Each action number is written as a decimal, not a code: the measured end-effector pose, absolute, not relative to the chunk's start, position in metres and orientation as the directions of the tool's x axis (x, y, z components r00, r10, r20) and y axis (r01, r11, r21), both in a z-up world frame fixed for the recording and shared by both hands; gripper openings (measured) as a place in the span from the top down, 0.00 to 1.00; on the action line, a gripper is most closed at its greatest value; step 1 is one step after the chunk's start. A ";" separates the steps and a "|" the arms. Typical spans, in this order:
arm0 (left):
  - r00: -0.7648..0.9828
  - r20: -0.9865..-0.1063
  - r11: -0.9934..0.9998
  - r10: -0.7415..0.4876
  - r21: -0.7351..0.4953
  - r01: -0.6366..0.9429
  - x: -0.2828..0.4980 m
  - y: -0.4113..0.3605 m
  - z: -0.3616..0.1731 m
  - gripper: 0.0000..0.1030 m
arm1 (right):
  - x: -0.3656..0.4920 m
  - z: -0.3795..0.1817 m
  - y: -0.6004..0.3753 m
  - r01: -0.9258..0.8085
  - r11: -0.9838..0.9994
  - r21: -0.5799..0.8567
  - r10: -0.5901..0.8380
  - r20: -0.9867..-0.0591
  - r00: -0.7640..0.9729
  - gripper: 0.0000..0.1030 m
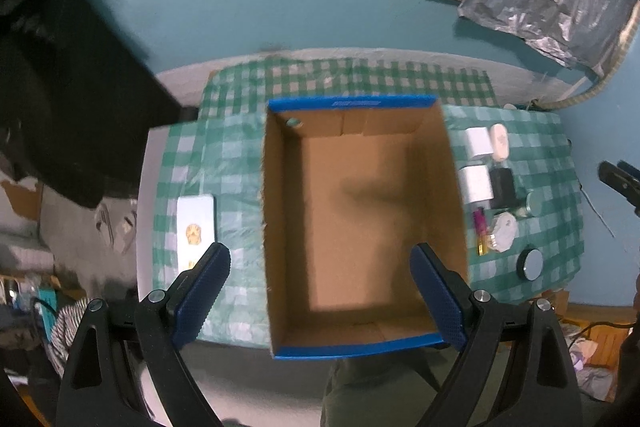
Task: Organize rigid objects
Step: 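Move the right tool down to the round silver disc and grasp it, then carry the silver disc with the right tool over the cardboard box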
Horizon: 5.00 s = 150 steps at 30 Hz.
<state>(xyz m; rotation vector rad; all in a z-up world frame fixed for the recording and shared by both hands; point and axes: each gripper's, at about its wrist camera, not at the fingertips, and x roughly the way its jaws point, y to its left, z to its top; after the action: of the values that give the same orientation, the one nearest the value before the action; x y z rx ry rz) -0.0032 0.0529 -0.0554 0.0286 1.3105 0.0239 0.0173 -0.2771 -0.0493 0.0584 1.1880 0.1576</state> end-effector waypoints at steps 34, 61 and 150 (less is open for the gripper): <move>-0.006 -1.000 0.996 0.023 0.024 -0.081 -0.028 0.118 -0.183 0.59 | -0.028 -0.218 -0.356 0.096 0.991 0.089 0.083 -0.994 0.069 0.02; -0.042 -0.999 0.998 -0.029 -0.026 -0.052 -0.033 0.117 -0.194 0.94 | -0.061 -0.295 -0.355 0.046 0.998 0.034 0.036 -0.998 -0.043 0.22; -0.045 -0.998 0.998 -0.033 -0.031 -0.046 -0.045 0.115 -0.199 0.97 | 0.088 -0.197 -0.045 -0.602 0.791 0.110 0.170 -0.985 0.043 0.40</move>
<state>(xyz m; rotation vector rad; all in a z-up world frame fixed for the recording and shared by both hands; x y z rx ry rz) -0.0447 0.1145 -0.1992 -0.0614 1.6158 0.0102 0.0880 -0.0449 -0.1966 -0.3793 1.4125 0.6124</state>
